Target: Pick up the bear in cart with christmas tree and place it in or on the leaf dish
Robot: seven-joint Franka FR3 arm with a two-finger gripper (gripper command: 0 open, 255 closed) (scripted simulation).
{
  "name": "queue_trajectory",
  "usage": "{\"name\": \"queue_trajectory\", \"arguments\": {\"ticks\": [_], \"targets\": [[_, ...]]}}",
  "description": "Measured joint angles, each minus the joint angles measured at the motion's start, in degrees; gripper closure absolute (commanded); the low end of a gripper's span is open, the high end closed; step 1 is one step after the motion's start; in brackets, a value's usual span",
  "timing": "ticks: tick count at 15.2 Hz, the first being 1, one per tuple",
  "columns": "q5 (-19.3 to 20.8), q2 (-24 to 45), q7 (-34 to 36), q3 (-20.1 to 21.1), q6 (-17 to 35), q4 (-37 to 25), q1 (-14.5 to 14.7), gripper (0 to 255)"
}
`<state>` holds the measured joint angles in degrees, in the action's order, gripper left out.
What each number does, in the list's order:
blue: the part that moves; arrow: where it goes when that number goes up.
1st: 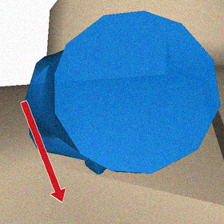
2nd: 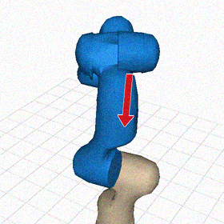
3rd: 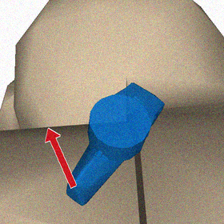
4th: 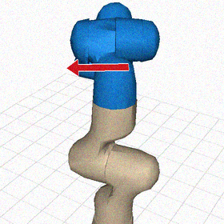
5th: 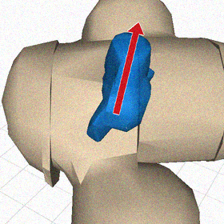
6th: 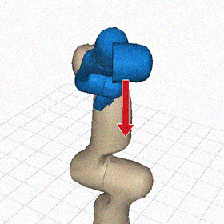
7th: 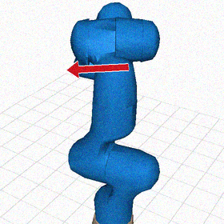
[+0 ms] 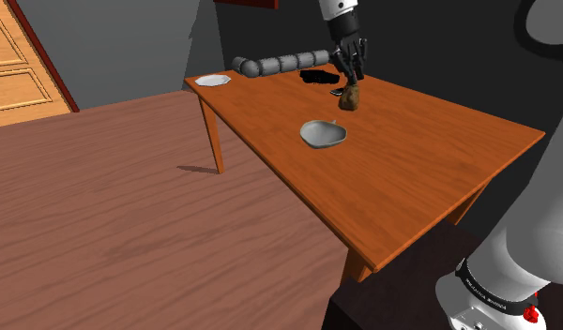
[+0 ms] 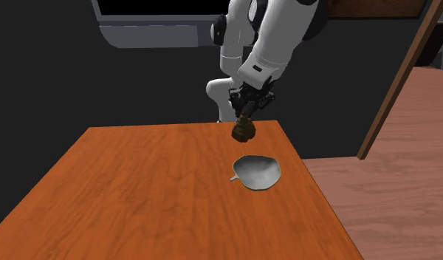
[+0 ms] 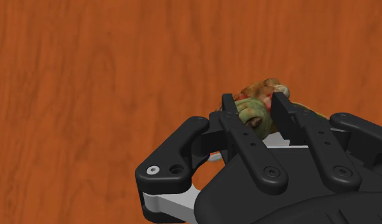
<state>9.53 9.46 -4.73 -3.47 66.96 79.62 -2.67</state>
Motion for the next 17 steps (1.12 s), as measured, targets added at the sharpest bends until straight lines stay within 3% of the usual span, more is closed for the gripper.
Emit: {"name": "queue_trajectory", "arguments": {"ticks": [5,6,17], "targets": [[-0.89,14.87,1.19,0.76,-8.42,-22.94,1.37,255],[-0.97,15.6,1.32,0.79,-8.45,-23.66,1.42,255],[-1.52,12.39,3.08,1.06,1.26,-10.64,1.4,255]]}}
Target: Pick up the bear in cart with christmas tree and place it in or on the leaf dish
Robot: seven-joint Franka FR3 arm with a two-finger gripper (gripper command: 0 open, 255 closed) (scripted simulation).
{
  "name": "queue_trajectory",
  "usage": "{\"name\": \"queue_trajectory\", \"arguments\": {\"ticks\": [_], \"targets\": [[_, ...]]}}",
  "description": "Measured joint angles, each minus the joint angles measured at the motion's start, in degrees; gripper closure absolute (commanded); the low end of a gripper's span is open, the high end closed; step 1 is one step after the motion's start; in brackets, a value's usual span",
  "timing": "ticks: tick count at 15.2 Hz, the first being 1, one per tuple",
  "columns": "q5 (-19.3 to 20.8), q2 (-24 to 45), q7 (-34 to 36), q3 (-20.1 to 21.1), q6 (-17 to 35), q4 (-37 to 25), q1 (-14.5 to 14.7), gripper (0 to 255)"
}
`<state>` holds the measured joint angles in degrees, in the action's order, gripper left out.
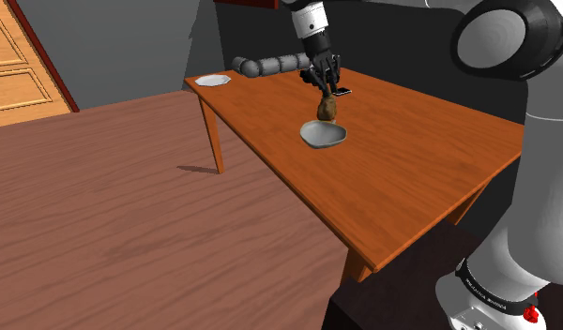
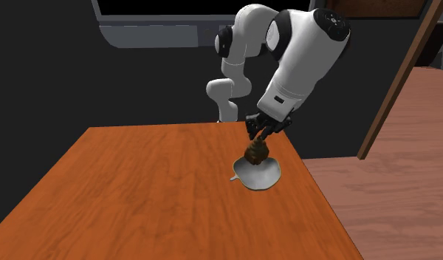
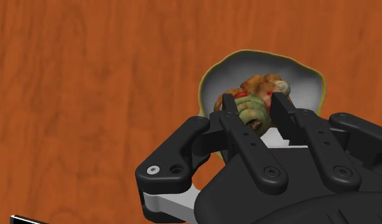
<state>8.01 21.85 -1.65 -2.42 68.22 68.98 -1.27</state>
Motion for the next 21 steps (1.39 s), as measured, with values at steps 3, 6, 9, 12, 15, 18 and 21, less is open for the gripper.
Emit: {"name": "queue_trajectory", "arguments": {"ticks": [3,6,9,12,15,18,21], "targets": [[-0.11,-0.82,0.51,0.07,2.74,3.61,0.03,255],[-0.18,-0.86,0.76,0.08,4.98,5.88,-0.05,255],[-0.21,-1.56,1.01,0.07,7.67,9.28,-0.16,255],[-0.24,-1.61,1.13,0.09,8.36,10.03,-0.15,255],[-0.24,-1.6,1.16,0.09,8.45,10.1,-0.15,255],[-0.24,-1.61,1.16,0.09,8.47,10.12,-0.14,0],[-0.24,-1.62,1.16,0.09,8.47,10.12,-0.14,0]]}}
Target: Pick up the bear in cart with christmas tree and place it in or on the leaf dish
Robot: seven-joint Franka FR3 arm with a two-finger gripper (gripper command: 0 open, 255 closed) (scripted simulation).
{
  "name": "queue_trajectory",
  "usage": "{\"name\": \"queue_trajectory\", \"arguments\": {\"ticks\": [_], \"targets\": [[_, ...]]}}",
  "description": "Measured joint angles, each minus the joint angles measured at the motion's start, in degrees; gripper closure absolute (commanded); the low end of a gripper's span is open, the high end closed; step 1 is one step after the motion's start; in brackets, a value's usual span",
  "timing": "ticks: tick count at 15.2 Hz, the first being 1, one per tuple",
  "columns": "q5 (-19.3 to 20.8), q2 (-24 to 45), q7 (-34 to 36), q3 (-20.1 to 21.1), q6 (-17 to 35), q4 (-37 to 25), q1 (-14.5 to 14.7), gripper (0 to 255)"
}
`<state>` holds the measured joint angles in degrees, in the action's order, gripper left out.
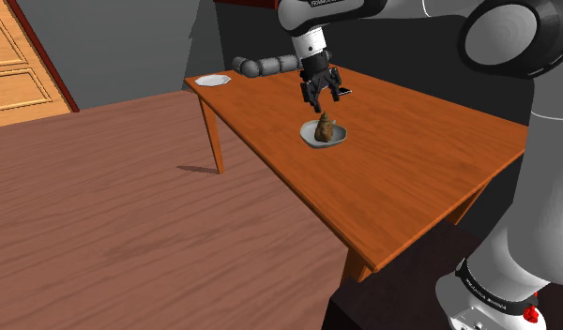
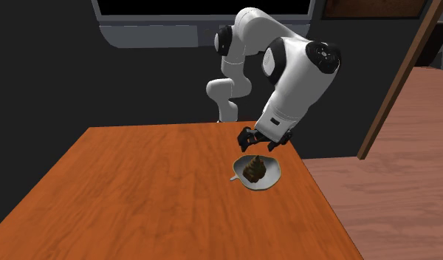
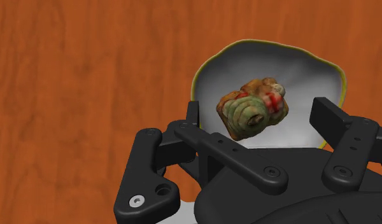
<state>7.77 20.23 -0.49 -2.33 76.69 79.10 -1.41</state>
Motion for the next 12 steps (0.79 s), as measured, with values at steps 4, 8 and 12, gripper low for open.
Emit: {"name": "queue_trajectory", "arguments": {"ticks": [4,8,12], "targets": [[-0.02,3.78,-0.5,0.04,-5.84,-9.71,0.25,0],[-0.02,6.18,-0.75,0.07,-9.75,-15.95,0.48,0],[-0.01,6.36,-0.78,0.06,-9.98,-16.34,0.47,0]]}}
